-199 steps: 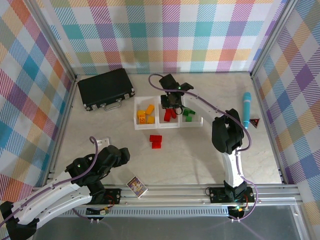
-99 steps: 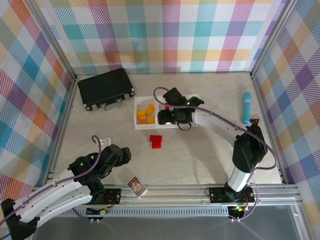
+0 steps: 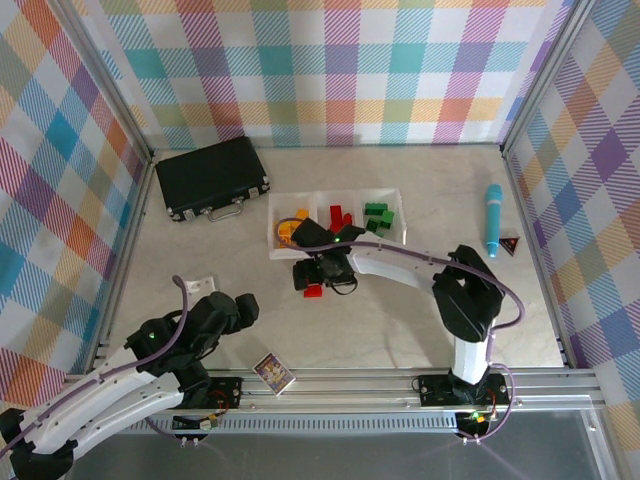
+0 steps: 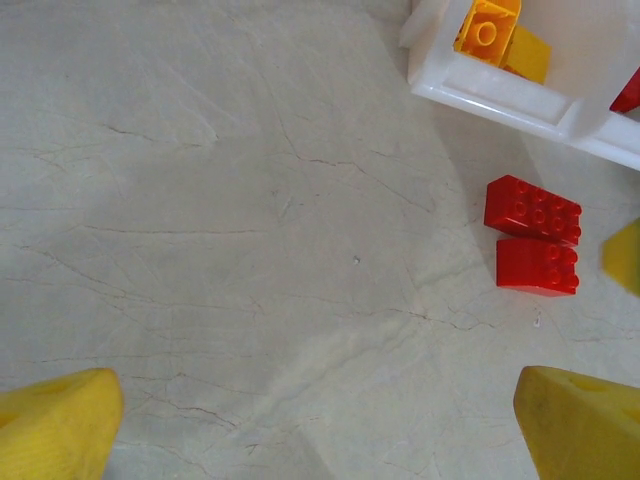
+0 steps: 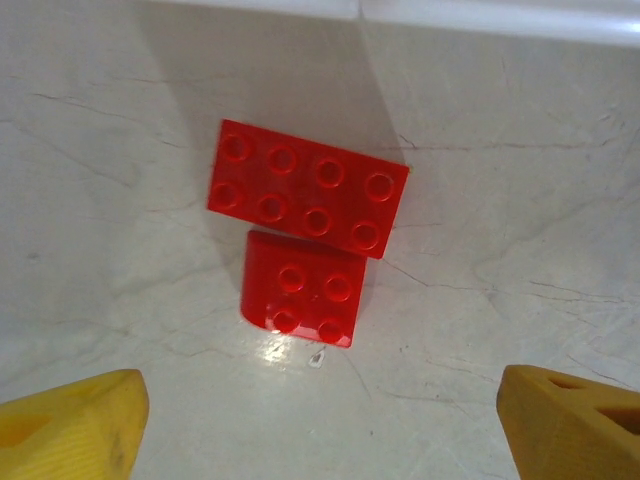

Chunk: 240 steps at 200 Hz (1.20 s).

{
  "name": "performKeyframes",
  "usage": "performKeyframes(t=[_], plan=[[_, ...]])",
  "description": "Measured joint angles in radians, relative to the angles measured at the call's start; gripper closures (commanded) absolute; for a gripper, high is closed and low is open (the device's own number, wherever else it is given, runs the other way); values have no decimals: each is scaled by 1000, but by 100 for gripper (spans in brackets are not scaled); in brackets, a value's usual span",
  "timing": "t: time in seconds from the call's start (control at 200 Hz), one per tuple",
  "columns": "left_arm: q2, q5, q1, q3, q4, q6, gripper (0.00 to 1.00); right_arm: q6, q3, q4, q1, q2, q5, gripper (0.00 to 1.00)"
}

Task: Sort the legos into containers by color
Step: Pick up the lego from the center of the table.

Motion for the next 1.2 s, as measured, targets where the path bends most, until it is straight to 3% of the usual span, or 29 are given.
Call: performKeyframes(t=[0.39,0.905,1.075,1.2], plan=[[-85,-2,0,-17,-63,-30,0,58,105,2,37,159,24,14],[-85,-2,0,-29,-63,-34,0,61,124,-41,40,229,64,27],[-85,-2,0,-32,-65,-39,0,58,132,-55,41,236,81,38],[-85,-2,0,-32,-64,-42,0,50,134,-55,41,236,87,52]])
